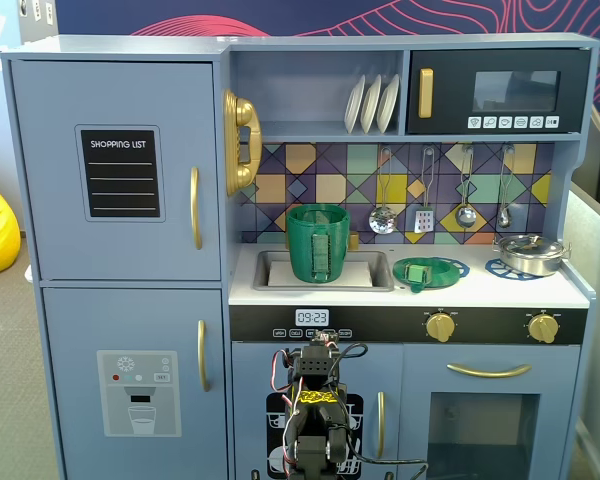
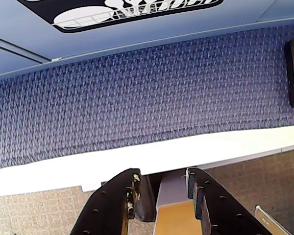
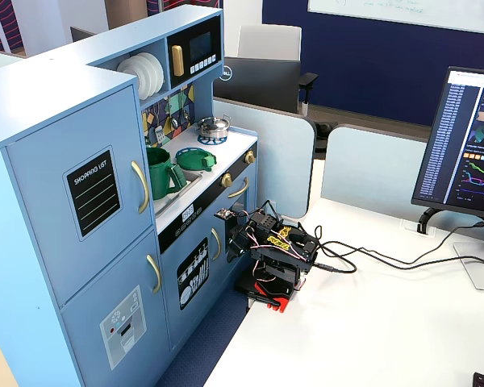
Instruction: Pick up the lid from the counter and put it on the green recipient
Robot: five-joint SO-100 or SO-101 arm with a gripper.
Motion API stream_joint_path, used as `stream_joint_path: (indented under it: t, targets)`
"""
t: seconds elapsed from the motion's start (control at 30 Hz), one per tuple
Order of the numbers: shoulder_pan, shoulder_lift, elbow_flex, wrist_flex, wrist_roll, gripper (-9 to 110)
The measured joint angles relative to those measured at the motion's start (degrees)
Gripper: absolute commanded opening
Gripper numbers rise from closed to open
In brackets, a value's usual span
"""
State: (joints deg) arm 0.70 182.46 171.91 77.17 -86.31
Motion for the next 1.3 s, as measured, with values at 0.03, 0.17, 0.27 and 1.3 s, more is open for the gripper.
stream_joint_path:
  t: [0.03,0.17,0.27,1.3]
  targets:
    - [0.0,0.0,0.0,0.0,0.0,0]
    - [0.3,0.0,0.0,0.0,-0.4,0]
    - [0.5,0.0,0.0,0.0,-0.4,0]
    - [34.5,-26.7,-26.6,-68.2,-9.7,37]
